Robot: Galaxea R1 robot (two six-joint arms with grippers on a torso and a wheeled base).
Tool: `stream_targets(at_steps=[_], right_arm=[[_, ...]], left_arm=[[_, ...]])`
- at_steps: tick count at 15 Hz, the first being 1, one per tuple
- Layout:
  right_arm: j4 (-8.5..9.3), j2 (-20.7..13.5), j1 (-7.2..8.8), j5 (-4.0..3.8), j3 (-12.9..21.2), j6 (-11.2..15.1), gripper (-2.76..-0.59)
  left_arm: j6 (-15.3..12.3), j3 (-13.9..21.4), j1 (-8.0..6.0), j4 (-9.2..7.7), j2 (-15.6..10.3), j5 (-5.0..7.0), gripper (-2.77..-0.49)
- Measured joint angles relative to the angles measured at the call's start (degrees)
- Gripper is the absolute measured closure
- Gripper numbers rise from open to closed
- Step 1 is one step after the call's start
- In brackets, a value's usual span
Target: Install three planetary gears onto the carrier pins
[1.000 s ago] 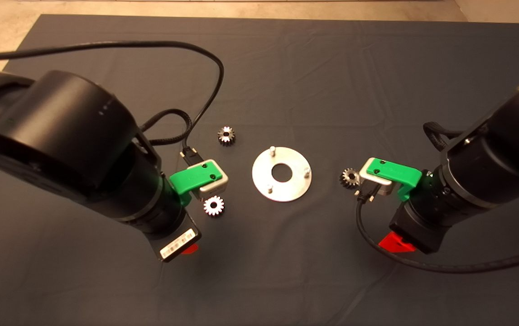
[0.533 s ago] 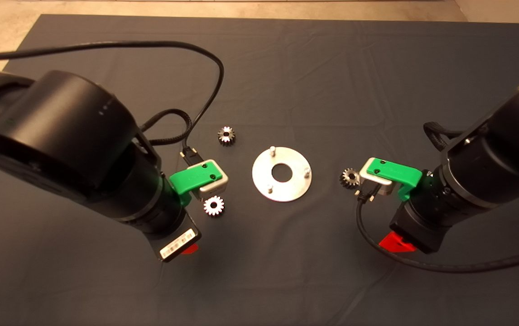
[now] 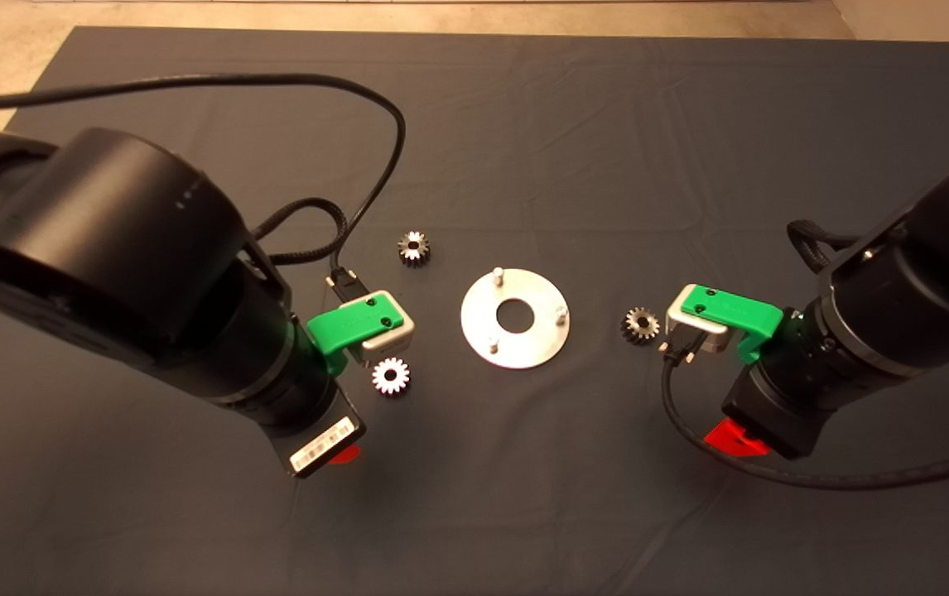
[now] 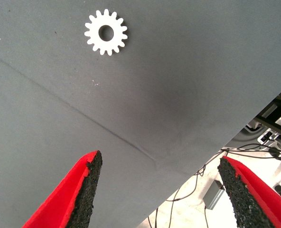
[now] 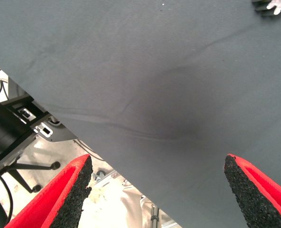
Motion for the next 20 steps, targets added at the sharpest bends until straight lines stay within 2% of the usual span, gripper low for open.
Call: stream_targets(at_steps=[3, 4, 7, 8, 11, 13, 16, 20], right_arm=[[-1.1, -0.29, 0.0, 0.0, 0.0, -1.42, -2.06], [-2.22, -0.29, -0.02, 0.03, -0.02, -1.98, -2.06], [-6.81, -0.96, -0.63, 0.05, -1.72, -3.94, -2.06], [-8.46, -1.12, -1.12, 0.05, -2.92, -5.56, -2.06], [-13.34, -1.26, -3.19, 0.03, -7.68, -10.62, -2.06], [-16.06, -1.26, -4.85, 0.05, -10.09, -12.6, -2.06], [-17.75, -1.23, -6.69, 0.05, -12.65, -14.74, -2.06], [-18.77, -1.26, -7.98, 0.05, -14.76, -15.94, -2.06]], left_arm=[[0.0, 0.0, 0.01, 0.0, 0.02, -0.01, -1.76], [0.01, 0.0, -0.01, 0.0, 0.04, -0.01, -1.76], [0.0, 0.0, -0.01, 0.0, 0.06, -0.01, -1.76], [0.0, 0.0, 0.01, 0.0, 0.11, -0.01, -1.76], [0.05, 0.0, 0.01, 0.0, 0.11, -0.01, -1.76], [0.06, 0.0, -0.01, 0.0, 0.13, 0.01, -1.76], [0.37, 0.0, -0.01, 0.0, 0.15, -0.01, -1.76], [0.77, 0.0, -0.01, 0.01, 0.17, -0.01, -1.76]])
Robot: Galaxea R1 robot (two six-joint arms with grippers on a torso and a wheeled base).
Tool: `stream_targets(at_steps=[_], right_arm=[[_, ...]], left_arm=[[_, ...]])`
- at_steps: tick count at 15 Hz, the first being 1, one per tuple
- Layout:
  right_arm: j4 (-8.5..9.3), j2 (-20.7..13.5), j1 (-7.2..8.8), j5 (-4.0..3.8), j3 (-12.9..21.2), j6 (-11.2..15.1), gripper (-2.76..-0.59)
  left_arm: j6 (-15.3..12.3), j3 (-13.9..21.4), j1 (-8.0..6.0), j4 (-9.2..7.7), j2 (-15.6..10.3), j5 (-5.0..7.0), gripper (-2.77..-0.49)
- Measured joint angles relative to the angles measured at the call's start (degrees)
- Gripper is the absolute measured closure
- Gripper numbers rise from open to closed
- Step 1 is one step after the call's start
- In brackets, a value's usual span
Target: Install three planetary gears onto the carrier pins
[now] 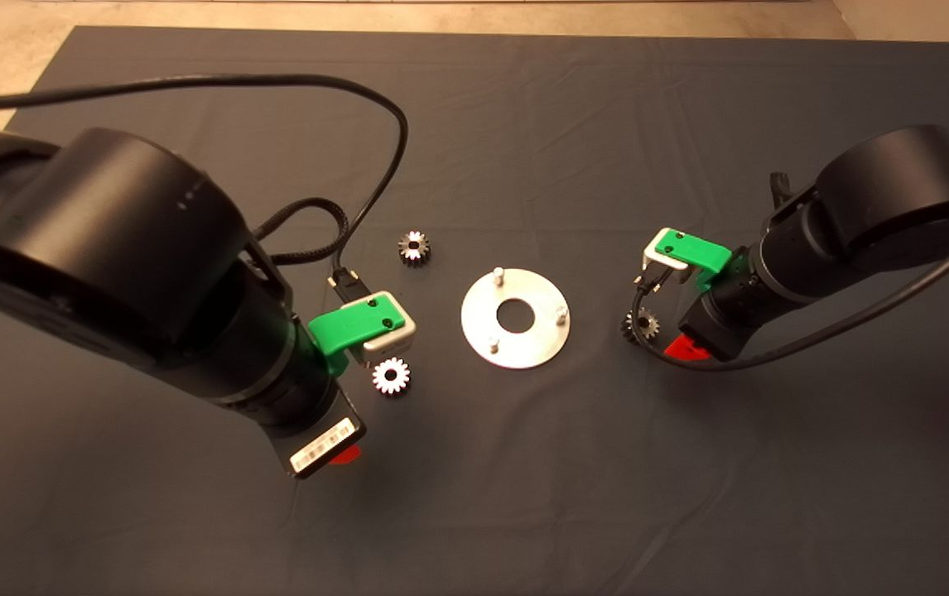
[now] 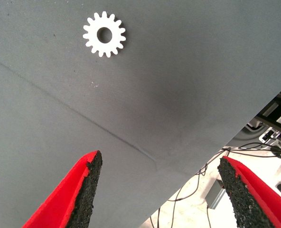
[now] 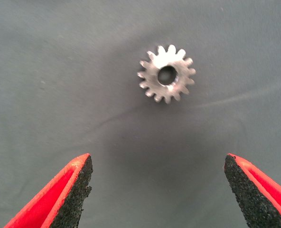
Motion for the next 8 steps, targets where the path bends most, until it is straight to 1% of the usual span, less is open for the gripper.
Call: stream_targets(at_steps=[3, 8], right_arm=[[-0.28, 0.0, -0.15, 0.05, -0.97, -1.0, -2.06], [-0.68, 0.02, -1.04, 0.0, -3.01, -1.73, -2.06]], left_arm=[[0.12, 0.0, 0.02, 0.01, 0.16, 0.0, -1.76], [0.15, 0.0, -0.01, 0.02, 0.18, 0.0, -1.76]])
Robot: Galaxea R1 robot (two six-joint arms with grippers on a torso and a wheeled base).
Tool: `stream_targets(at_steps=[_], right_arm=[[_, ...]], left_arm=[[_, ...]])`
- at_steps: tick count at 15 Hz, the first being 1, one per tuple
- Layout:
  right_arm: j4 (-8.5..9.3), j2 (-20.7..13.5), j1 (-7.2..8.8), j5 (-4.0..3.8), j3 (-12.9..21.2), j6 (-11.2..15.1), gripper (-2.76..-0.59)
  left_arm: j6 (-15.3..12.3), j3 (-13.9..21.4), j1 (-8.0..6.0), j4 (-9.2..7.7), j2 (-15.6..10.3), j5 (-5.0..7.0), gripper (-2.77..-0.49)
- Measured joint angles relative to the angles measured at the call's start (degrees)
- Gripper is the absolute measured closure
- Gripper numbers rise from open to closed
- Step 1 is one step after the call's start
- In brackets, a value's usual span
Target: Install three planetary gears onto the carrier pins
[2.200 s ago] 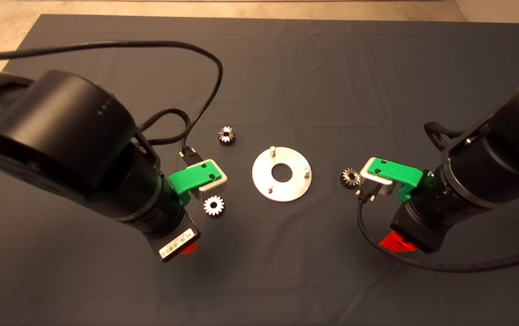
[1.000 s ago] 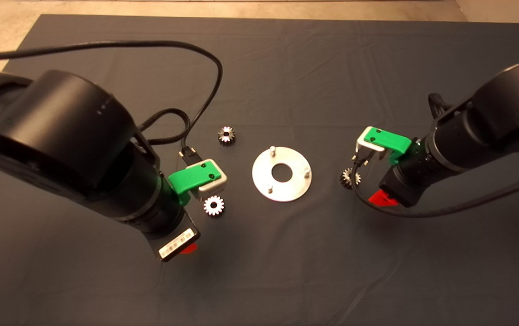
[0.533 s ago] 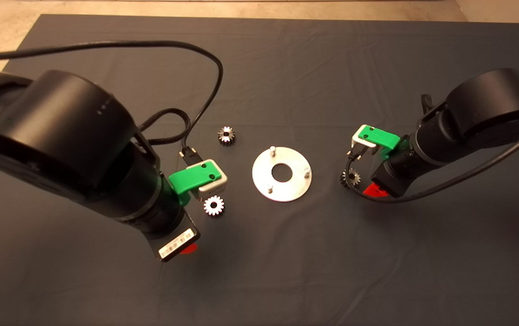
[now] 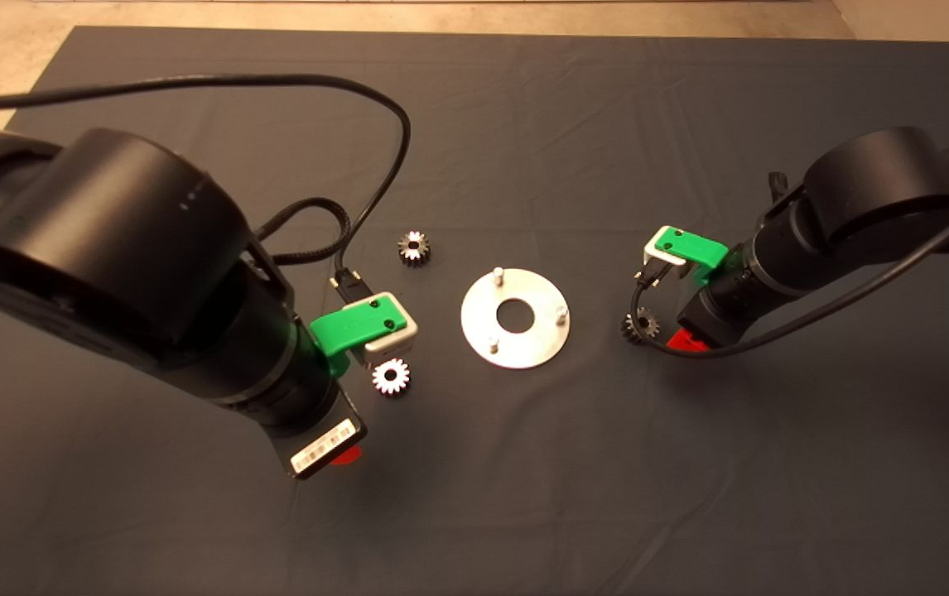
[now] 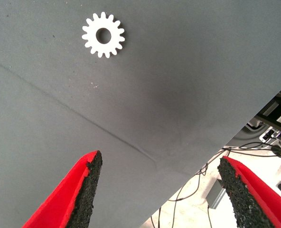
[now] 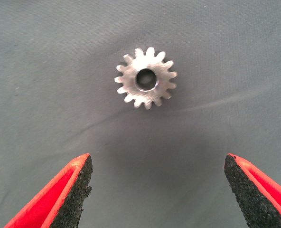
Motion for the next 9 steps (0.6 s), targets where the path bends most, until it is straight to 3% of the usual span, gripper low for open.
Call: stream_targets(at_steps=[4, 9], right_arm=[[-0.29, 0.05, -2.09, 0.02, -0.71, -0.17, -2.06], [-1.1, 0.37, -2.78, 0.0, -1.71, -0.2, -2.06]], left_arm=[[0.11, 0.02, 0.0, 0.0, 0.15, 0.0, -1.76], [0.13, 0.15, 0.02, 0.0, 0.45, 0.0, -1.76]])
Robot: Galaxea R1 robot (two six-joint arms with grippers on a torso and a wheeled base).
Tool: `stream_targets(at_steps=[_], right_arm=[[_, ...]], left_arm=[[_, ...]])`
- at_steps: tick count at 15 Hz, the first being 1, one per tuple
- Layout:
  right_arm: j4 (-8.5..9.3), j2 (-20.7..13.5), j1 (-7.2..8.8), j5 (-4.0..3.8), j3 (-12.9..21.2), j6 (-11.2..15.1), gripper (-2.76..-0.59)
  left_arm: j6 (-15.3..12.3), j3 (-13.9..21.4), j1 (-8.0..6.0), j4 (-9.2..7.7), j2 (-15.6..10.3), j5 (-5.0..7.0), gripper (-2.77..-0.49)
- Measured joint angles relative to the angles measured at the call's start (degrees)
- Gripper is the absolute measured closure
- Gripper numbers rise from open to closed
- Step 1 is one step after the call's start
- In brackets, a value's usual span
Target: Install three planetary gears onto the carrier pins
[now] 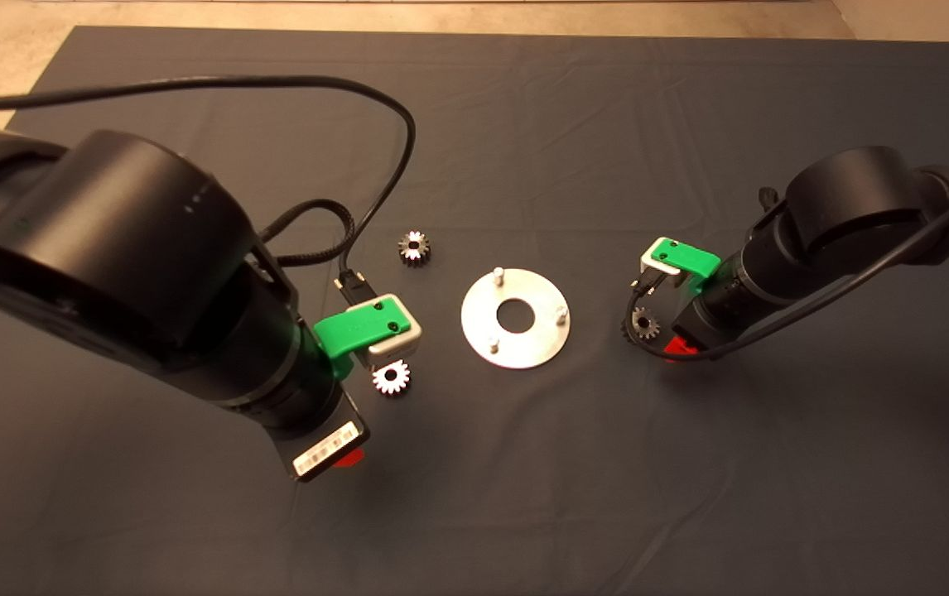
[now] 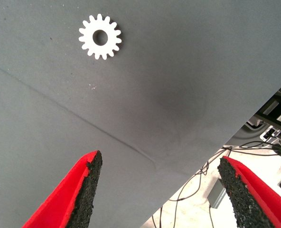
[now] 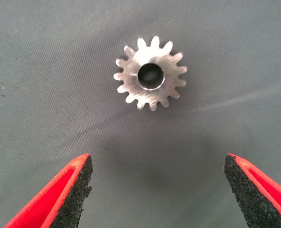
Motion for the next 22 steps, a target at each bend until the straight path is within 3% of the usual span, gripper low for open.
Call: stream_targets(at_steps=[6, 15, 22], right_arm=[[-1.44, 1.59, -1.05, 0.0, -1.26, 0.0, -2.06], [-1.91, 2.99, -2.75, 0.05, -4.07, -0.01, -2.06], [-4.41, 3.21, -3.77, 0.25, -5.6, 0.0, -2.06]], left_arm=[[0.0, 0.21, 0.01, 0.0, 0.16, 0.0, -1.76], [0.0, 0.27, -0.02, 0.0, 0.3, 0.02, -1.76], [0.0, 0.27, -0.01, 0.0, 0.3, -0.02, -1.76]])
